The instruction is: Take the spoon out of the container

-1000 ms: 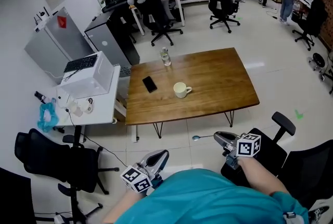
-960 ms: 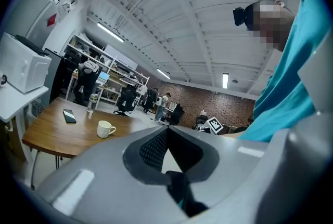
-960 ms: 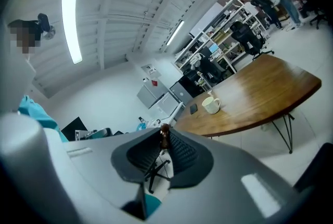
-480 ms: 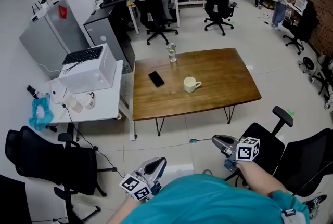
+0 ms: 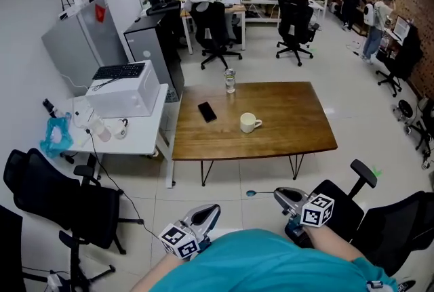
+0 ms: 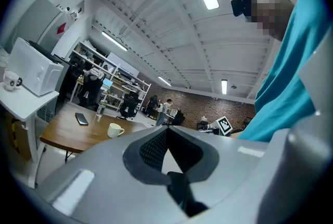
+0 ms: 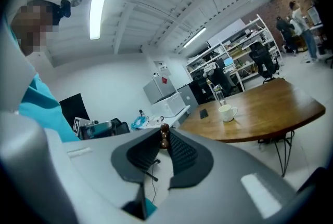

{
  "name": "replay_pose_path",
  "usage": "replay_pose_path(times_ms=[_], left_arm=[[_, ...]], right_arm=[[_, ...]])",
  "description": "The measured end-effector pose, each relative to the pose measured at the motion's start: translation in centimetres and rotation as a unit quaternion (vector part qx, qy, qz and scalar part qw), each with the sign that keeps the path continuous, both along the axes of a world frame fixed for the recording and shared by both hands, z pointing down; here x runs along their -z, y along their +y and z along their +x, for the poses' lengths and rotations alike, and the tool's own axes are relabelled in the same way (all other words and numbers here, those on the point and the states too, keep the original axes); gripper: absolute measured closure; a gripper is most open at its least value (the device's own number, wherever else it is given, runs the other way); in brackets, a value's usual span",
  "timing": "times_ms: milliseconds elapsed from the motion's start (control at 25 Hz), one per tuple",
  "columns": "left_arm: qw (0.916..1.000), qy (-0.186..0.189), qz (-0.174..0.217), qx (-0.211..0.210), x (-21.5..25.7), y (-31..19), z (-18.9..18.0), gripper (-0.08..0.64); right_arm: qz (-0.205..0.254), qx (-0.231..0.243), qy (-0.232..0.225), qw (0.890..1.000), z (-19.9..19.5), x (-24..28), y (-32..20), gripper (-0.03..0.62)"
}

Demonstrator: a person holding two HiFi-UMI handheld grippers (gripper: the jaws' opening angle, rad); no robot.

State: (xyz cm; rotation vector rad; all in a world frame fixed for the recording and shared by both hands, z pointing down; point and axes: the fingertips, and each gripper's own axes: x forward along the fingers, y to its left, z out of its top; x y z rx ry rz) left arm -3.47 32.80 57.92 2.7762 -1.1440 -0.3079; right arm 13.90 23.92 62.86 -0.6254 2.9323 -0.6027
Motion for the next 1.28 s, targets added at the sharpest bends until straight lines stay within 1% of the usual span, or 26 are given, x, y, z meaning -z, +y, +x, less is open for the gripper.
replay_pose_path(times_ms=[80, 200, 320, 480, 600, 680, 800, 1040, 1280], left_arm=[[0.9999, -0.008, -0.004, -0.007, -1.0, 0.3, 2.3, 0.561], [0.9998, -0.009, -0.007, -0.014, -0.9, -1.1, 4.3, 0.561], [0.9998, -0.011, -0.004, -0.015, -0.7, -2.0, 5.2, 0.561], [0.9997, -0.006, -0.013, -0.019, -0.2, -2.5, 5.9, 0.561], [0.9997, -0.01, -0.01, -0.022, -0.9, -2.4, 6.7, 0.561], [0.9997, -0.014, -0.005, -0.021, -1.3, -2.3, 6.5, 0.561], [0.9995, -0.022, 0.004, -0.022, -0.5, -2.0, 5.4, 0.561], [0.9997, -0.018, 0.001, -0.016, 1.9, -0.5, 4.9, 0.561], [0.9996, -0.02, 0.009, -0.017, -1.3, -1.5, 4.1, 0.561]], right_arm=[[0.0, 0.008, -0.001, 1.0, 1.8, -0.9, 0.6, 0.546], [-0.004, 0.006, -0.006, 1.0, 3.7, -1.0, -0.5, 0.546], [-0.005, 0.0, -0.002, 1.0, 4.7, -1.2, -1.1, 0.546], [-0.004, -0.003, 0.006, 1.0, 5.5, -0.7, -1.3, 0.546], [0.003, -0.001, 0.008, 1.0, 5.9, -1.3, -1.2, 0.546], [0.007, 0.0, 0.008, 1.0, 5.8, -1.7, -1.0, 0.546], [0.008, 0.0, 0.007, 1.0, 4.9, -1.2, -0.6, 0.546], [0.007, 0.004, 0.006, 1.0, 4.5, 1.3, 0.7, 0.546], [0.014, 0.003, 0.005, 1.0, 3.7, -1.7, -0.5, 0.546]])
